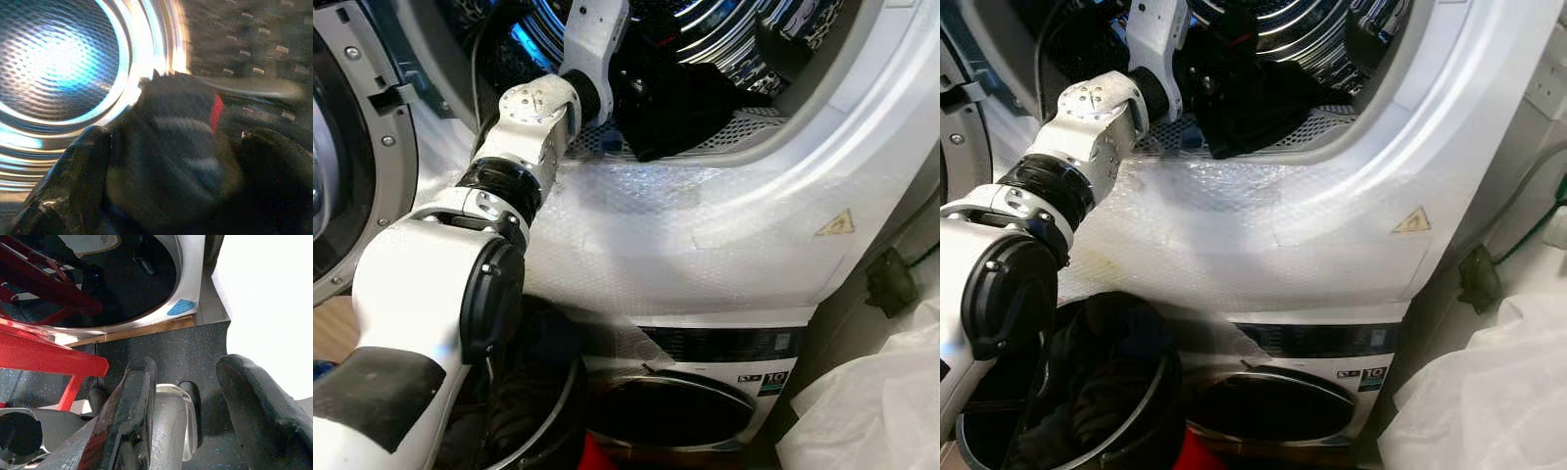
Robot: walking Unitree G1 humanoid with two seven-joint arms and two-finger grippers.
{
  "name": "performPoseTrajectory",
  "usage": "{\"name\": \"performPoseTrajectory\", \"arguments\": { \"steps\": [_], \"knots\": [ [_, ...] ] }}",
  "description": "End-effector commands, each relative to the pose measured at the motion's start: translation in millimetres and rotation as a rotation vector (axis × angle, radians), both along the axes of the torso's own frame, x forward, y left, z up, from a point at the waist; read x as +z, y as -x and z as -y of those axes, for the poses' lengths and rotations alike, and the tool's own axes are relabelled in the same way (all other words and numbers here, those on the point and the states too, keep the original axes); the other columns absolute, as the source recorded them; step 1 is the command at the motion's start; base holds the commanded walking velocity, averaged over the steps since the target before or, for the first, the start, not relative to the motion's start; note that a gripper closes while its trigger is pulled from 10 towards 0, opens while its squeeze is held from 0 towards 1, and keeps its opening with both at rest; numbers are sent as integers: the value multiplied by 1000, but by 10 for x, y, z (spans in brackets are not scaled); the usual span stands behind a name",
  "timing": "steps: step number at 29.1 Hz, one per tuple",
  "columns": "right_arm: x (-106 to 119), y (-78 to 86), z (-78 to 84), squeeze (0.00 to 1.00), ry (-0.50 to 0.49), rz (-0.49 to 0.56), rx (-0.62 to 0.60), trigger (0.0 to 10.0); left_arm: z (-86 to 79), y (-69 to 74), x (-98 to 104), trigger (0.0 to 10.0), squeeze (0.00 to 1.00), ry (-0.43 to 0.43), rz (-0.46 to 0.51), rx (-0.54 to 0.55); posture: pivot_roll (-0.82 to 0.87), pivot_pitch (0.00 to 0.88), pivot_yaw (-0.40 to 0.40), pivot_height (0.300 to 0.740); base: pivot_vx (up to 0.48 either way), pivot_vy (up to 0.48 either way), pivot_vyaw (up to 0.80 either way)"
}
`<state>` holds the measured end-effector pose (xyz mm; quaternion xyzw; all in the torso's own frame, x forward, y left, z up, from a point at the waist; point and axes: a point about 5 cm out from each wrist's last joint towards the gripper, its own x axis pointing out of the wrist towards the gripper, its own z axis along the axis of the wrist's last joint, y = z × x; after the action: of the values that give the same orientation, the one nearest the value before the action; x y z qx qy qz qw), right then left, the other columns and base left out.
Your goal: Clothes washing
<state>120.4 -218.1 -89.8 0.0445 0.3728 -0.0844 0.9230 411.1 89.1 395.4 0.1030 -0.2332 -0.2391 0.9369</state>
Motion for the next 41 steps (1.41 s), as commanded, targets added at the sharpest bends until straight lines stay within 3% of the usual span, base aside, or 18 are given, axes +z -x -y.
{"name": "performPoseTrajectory", "arguments": {
  "steps": [1, 3, 4, 9, 10, 14, 16, 20, 23, 26, 28, 31, 33, 34, 37, 41],
  "knots": [
    [-30, 47, -72, 0, -17, -17, 11, 10000, -36, 64, 263, 8745, 1000, 5, 115, 82, -244, 74, 129, 740, 0, 0, 0],
    [-29, 43, -73, 0, -17, -16, 12, 10000, -21, 71, 277, 8941, 1000, -17, 136, 98, -244, 72, 128, 740, 0, 0, 0],
    [-29, 44, -74, 0, -17, -16, 13, 10000, -3, 76, 277, 10000, 1000, -36, 151, 107, -242, 72, 128, 740, 0, 0, 0],
    [-31, 47, -77, 0, -17, -17, 16, 10000, 10, 65, 249, 10000, 1000, -21, 148, 127, -243, 70, 125, 740, 0, 0, 0],
    [-31, 47, -78, 0, -18, -17, 16, 10000, 39, 64, 222, 10000, 0, -43, 143, 107, -243, 70, 125, 740, 0, 0, 0],
    [-29, 53, -71, 0, -16, -14, 7, 10000, 222, 120, 126, 10000, 0, -151, 148, -102, -252, 67, 126, 740, 0, 0, 0],
    [-29, 57, -67, 0, -15, -14, 2, 10000, 252, 140, 129, 10000, 0, -176, 168, -130, -252, 67, 127, 740, 0, 0, 0],
    [-28, 44, -78, 0, -16, -12, 4, 10000, 410, 232, 123, 10000, 0, -343, 235, -250, -245, 68, 126, 740, 0, 0, 0],
    [-25, 20, -95, 0, -20, -7, 2, 10000, 473, 283, 96, 10000, 0, -396, 257, -339, -239, 60, 126, 740, 0, 0, 0],
    [-25, 11, -103, 0, -21, -6, 1, 10000, 478, 298, 91, 10000, 0, -403, 275, -353, -235, 52, 126, 740, 0, 0, 0],
    [-26, -14, -129, 0, -26, -6, -4, 10000, 461, 333, 79, 10000, 0, -418, 340, -367, -220, 33, 125, 740, 0, 0, 0],
    [-24, -81, -186, 0, -35, -8, -4, 10000, 434, 474, 127, 10000, 0, -370, 465, -497, -171, 23, 132, 740, 0, 0, 0],
    [-23, -102, -204, 0, -39, -8, -3, 10000, 410, 512, 139, 10000, 0, -353, 496, -527, -166, 16, 133, 740, 0, 0, 0],
    [-15, -170, -262, 0, -49, -4, 8, 10000, 314, 576, 168, 10000, 0, -311, 548, -524, -119, 0, 138, 740, 0, 0, 0],
    [2, -269, -333, 0, -61, -1, 22, 10000, 166, 652, 203, 10000, 0, -226, 579, -460, -81, 0, 134, 740, 0, 0, 0],
    [20, -370, -393, 0, -70, -5, 41, 10000, 47, 714, 167, 10000, 0, -162, 569, -388, -29, 0, 131, 740, 0, 0, 0]
  ]
}}
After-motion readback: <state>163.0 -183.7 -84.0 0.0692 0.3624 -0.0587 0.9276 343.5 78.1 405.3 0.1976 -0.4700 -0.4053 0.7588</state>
